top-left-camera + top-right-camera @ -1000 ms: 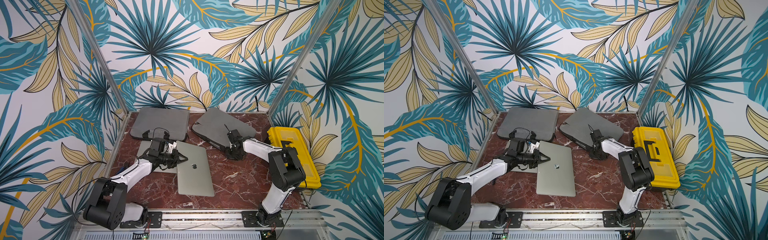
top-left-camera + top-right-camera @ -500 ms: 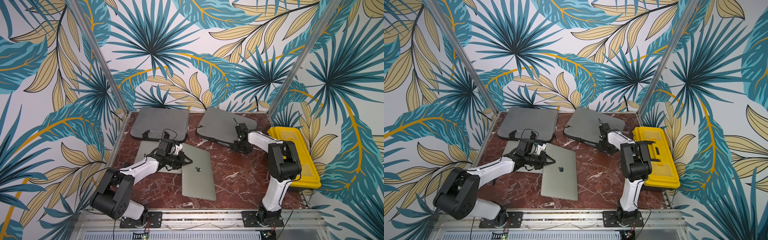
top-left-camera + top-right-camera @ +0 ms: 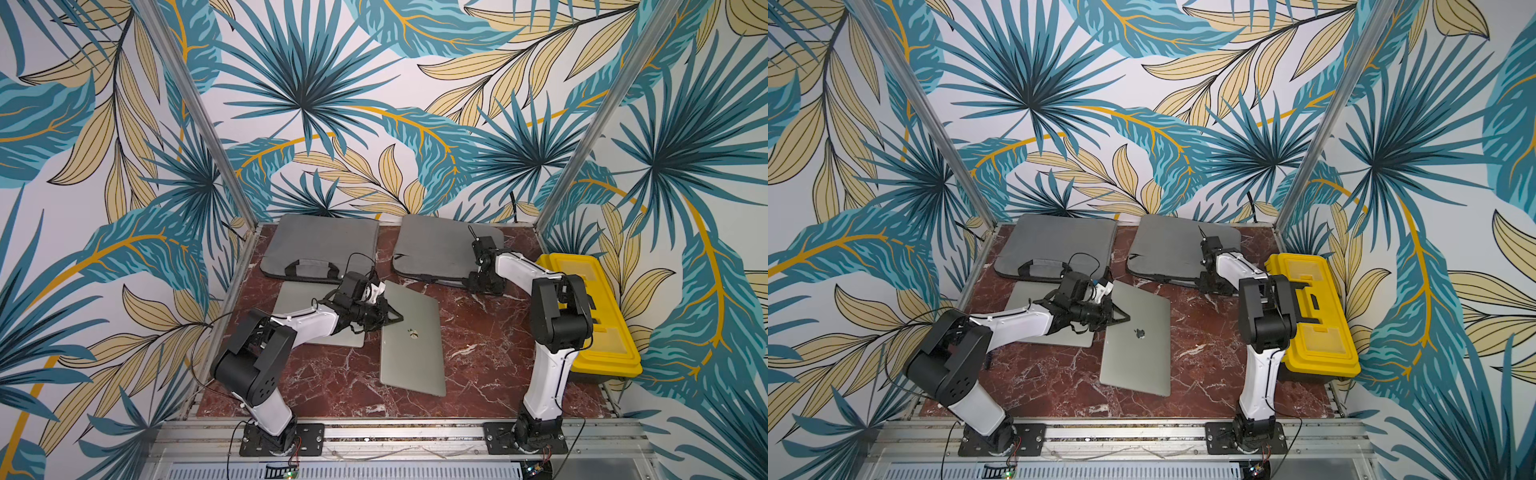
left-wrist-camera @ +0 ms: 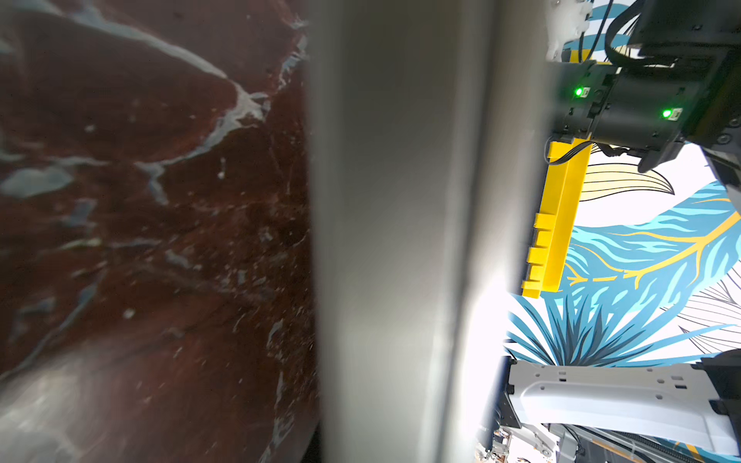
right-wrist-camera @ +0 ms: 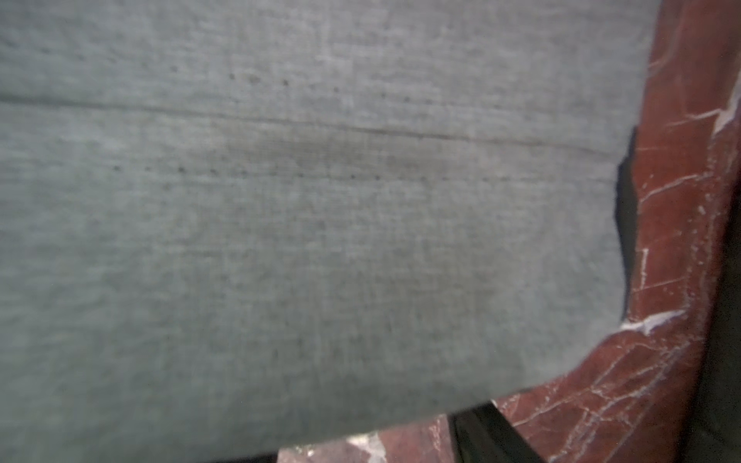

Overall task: Open the zippered laptop bag and take out the laptop
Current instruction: Adjust the zippered laptop bag at the center of the board, then place the laptop at the center of the board.

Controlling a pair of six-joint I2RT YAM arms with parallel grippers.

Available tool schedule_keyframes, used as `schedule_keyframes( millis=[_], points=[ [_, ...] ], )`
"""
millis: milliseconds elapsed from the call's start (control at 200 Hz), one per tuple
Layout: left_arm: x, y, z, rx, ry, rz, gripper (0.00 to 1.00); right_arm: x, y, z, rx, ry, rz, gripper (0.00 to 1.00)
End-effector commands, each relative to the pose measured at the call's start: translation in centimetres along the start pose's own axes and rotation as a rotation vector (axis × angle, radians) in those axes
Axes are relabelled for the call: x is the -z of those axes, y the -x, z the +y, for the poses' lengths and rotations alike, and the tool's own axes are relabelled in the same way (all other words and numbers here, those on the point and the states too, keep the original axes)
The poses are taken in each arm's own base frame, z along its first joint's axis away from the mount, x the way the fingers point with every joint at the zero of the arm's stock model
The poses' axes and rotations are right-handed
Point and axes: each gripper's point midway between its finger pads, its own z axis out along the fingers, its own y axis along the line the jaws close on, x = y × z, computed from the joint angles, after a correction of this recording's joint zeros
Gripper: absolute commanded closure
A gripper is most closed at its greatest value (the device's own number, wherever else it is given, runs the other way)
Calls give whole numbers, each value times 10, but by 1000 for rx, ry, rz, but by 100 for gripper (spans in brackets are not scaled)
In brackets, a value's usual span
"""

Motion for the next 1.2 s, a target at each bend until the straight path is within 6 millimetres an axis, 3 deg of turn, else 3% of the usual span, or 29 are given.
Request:
schedule_keyframes(
  millis=[0,160,220,245,506,701,941,1197],
  points=[
    [-5,11,-34,-36,-85,-11,100,4,-2,2,3,23,2,30],
    [-19,10,-21,-9,-41,-13,100,24,-8,6,-23,91,-29,19],
    [-23,9,-17,-1,-25,-16,96,33,-10,8,-34,121,-44,2],
    [-25,9,-15,2,-19,-17,94,36,-11,8,-38,132,-48,1],
    [-42,5,5,35,27,7,73,80,-11,20,-90,284,-142,0],
    [-48,4,14,40,43,17,66,105,-8,27,-112,373,-196,1],
    [-51,7,26,63,72,4,47,121,-6,30,-134,431,-241,0],
    [-49,12,33,71,92,-24,34,129,-6,28,-143,439,-265,0]
  ],
)
